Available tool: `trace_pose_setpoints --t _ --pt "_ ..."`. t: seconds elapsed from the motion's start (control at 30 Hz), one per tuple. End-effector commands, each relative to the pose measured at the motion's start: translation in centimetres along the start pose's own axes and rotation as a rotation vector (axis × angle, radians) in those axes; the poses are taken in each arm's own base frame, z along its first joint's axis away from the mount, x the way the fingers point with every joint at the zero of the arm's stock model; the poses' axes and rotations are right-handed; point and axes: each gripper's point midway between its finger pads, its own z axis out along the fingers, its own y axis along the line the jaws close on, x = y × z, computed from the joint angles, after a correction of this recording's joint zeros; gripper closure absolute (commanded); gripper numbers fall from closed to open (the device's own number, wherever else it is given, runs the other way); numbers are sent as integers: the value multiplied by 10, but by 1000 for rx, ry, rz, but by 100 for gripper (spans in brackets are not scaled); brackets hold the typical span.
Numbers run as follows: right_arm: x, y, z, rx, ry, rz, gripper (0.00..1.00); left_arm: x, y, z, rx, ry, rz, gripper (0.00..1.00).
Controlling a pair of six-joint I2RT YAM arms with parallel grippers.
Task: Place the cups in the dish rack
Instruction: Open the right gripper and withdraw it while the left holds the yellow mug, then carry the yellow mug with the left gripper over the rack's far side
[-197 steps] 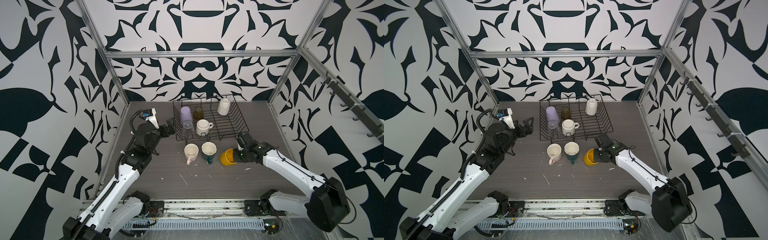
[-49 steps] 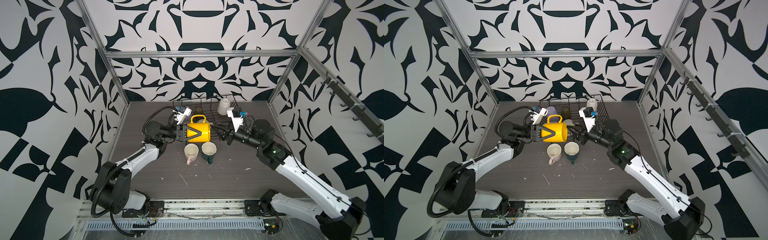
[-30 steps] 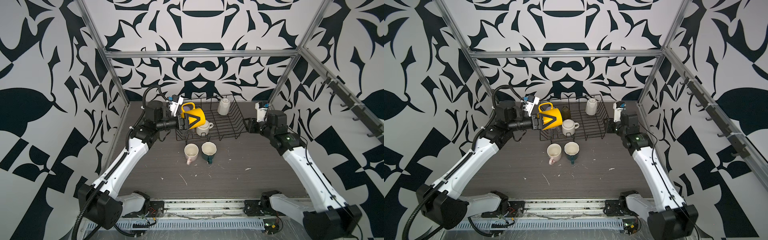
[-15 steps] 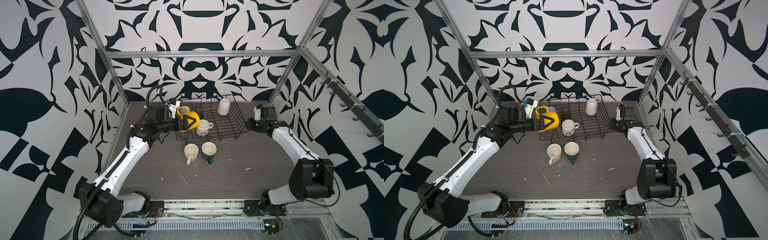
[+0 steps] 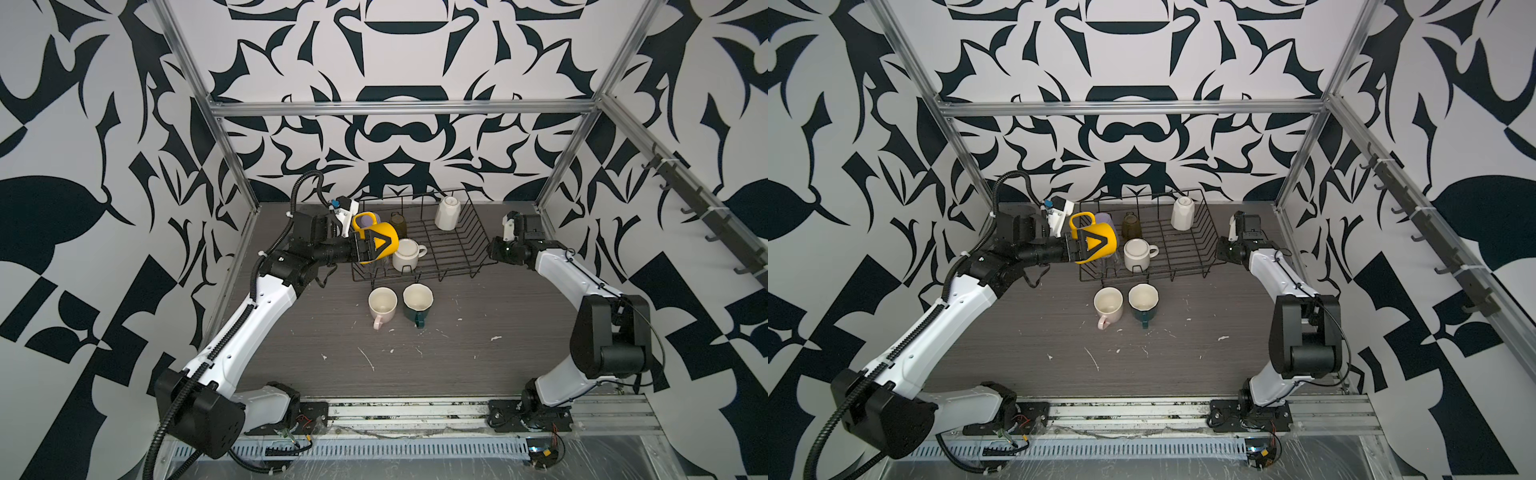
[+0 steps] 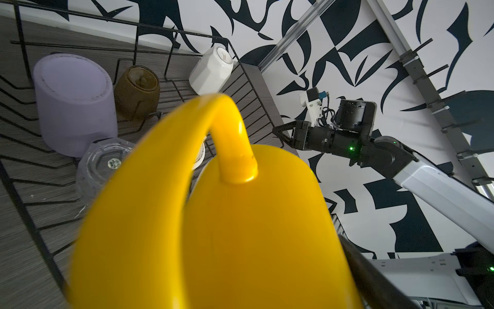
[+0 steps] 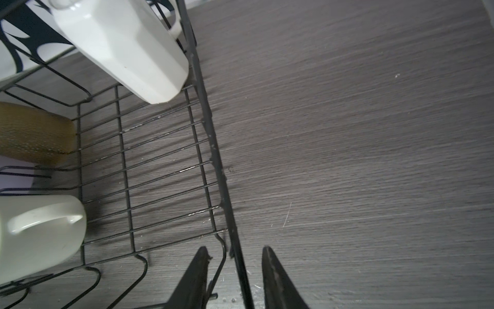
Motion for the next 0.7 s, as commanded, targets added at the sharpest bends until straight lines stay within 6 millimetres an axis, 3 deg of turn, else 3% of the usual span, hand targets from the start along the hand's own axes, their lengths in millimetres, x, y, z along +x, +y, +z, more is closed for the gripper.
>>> trace_pose_setpoints --t 0.0,0.27,0.67 --pt "-22 2 -4 4 -64 -10 69 -19 -22 -16 47 -72 66 100" --pt "-7 -1 -8 14 -42 -6 85 -19 -20 -15 44 -72 68 100" --pt "26 -5 -13 14 -4 -9 88 -19 -20 -12 50 -72 64 100"
